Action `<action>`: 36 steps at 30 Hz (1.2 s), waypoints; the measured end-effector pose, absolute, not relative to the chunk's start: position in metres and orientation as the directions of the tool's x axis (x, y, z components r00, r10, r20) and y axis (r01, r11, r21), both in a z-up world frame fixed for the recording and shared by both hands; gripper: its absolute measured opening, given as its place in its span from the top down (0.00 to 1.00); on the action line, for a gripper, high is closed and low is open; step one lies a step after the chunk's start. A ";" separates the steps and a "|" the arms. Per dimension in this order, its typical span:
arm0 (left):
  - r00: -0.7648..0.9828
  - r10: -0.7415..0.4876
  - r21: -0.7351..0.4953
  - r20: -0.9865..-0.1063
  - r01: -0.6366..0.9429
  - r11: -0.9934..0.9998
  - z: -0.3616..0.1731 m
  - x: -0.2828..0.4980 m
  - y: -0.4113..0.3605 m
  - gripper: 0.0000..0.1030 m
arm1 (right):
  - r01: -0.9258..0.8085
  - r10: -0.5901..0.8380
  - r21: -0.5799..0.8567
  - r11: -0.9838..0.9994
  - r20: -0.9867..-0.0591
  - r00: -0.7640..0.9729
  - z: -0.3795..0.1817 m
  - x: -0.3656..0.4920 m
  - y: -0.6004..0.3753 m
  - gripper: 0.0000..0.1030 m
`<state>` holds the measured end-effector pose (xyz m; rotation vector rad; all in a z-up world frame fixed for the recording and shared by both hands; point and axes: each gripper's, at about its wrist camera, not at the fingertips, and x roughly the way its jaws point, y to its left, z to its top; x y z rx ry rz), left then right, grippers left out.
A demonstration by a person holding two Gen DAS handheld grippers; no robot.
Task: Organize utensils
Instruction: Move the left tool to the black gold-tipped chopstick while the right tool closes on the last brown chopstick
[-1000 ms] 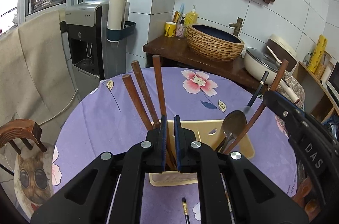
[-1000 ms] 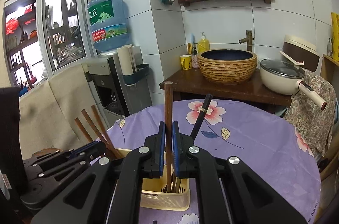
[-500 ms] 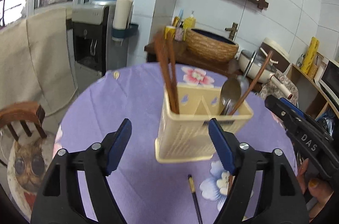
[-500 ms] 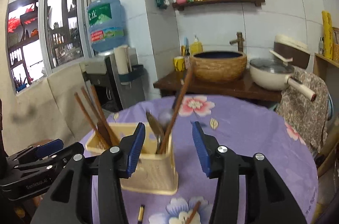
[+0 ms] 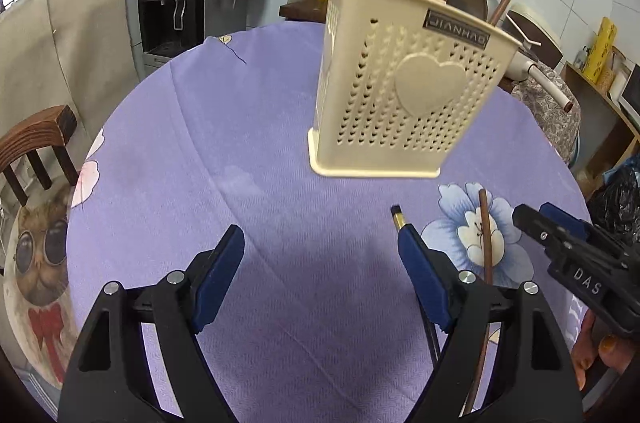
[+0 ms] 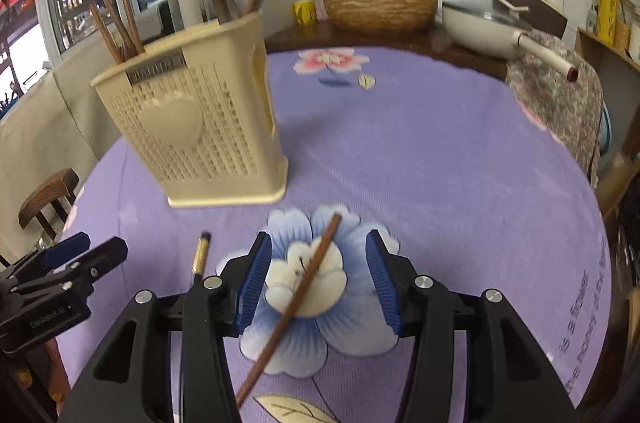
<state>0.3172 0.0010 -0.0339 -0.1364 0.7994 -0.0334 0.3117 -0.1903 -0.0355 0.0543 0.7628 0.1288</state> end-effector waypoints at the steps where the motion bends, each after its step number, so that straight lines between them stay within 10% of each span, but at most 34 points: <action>1: 0.695 -0.080 -0.132 -0.715 -0.021 0.991 -0.036 0.317 0.000 0.24 | -0.094 0.137 0.100 0.991 -0.691 0.709 -0.040 0.310 -0.190 0.52; 22: 0.683 -0.059 -0.120 -0.728 -0.041 0.992 -0.050 0.307 -0.001 0.24 | -0.083 0.112 0.077 0.994 -0.762 0.637 -0.073 0.328 -0.173 0.53; 36: 0.661 -0.103 -0.111 -0.743 0.030 0.993 -0.053 0.313 -0.031 0.25 | -0.079 0.122 0.093 0.993 -0.780 0.614 -0.071 0.358 -0.181 0.88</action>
